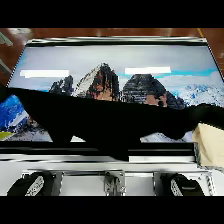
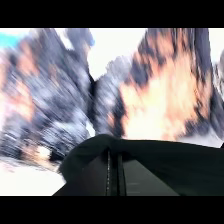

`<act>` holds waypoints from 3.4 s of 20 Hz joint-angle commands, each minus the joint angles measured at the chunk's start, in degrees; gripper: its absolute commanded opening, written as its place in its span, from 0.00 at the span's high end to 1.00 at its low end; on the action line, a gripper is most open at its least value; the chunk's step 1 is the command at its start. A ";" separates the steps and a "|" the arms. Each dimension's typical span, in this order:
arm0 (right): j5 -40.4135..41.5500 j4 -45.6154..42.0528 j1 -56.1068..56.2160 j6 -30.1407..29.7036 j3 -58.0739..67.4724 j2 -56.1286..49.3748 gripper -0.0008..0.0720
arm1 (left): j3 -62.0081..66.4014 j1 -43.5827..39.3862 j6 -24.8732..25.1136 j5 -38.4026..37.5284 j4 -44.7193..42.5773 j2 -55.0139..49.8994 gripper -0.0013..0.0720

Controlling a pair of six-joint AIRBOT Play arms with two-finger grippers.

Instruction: Fold the shirts.

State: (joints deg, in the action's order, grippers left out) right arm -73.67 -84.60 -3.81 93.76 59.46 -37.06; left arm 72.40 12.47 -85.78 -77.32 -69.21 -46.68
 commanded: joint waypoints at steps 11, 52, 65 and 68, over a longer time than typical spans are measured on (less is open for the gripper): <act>29.24 20.26 0.04 0.50 -8.02 -37.73 0.90 | -27.39 -5.22 1.44 26.36 14.38 -24.68 0.93; 23.15 28.41 10.40 2.93 -22.29 -25.64 0.90 | -6.36 -1.07 16.35 6.21 17.38 -26.14 0.93; -6.97 -1.11 10.43 11.85 30.45 4.70 0.90 | 31.04 7.98 1.31 -0.13 24.59 -7.23 0.93; -11.32 -0.37 10.43 9.92 30.45 4.48 0.90 | 28.89 7.96 0.42 -12.15 24.57 -7.43 0.93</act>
State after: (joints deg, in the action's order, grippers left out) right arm -77.60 -84.53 6.61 105.16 87.99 -33.23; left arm 101.80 20.25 -83.29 -79.66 -44.69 -55.35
